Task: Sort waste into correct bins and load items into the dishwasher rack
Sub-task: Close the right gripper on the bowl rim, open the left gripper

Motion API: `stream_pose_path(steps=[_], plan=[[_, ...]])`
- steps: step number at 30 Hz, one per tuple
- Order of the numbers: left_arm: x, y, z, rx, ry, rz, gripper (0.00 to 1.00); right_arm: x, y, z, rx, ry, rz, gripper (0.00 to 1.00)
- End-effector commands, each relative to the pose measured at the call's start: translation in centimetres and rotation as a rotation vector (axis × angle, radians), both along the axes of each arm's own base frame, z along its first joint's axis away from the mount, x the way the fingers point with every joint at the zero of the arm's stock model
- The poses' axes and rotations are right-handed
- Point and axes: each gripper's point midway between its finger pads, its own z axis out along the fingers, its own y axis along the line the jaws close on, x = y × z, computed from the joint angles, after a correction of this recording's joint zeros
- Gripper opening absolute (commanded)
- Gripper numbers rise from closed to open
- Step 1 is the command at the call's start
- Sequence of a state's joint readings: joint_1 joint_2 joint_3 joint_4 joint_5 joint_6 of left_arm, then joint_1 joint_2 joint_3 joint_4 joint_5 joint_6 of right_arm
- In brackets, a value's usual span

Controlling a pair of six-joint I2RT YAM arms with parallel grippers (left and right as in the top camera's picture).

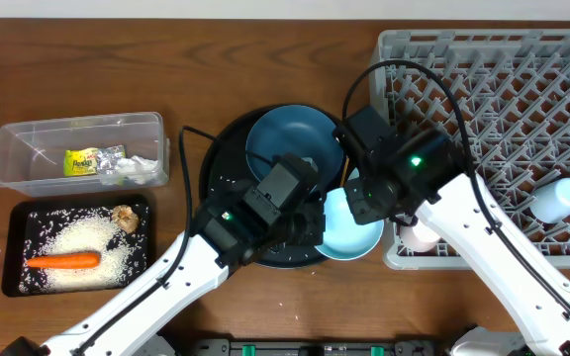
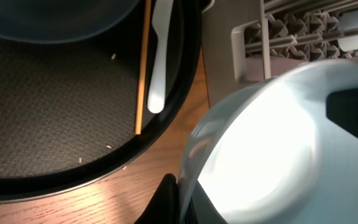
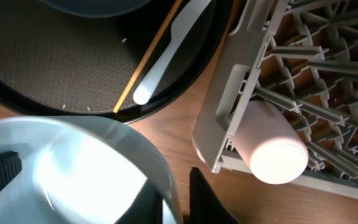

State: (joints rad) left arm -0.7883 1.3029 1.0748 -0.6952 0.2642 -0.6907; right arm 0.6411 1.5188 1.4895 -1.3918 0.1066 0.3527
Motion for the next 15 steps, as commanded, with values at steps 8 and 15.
stream_pose_path(steps=[8, 15], plan=[[0.0, -1.23, 1.8, -0.062, -0.04, -0.051, 0.06, -0.28, -0.18, -0.61, -0.029, 0.02, -0.004, 0.14], [0.24, -1.01, 2.26, -0.061, -0.069, -0.049, 0.06, -0.28, -0.22, -0.61, -0.03, 0.021, -0.004, 0.01]])
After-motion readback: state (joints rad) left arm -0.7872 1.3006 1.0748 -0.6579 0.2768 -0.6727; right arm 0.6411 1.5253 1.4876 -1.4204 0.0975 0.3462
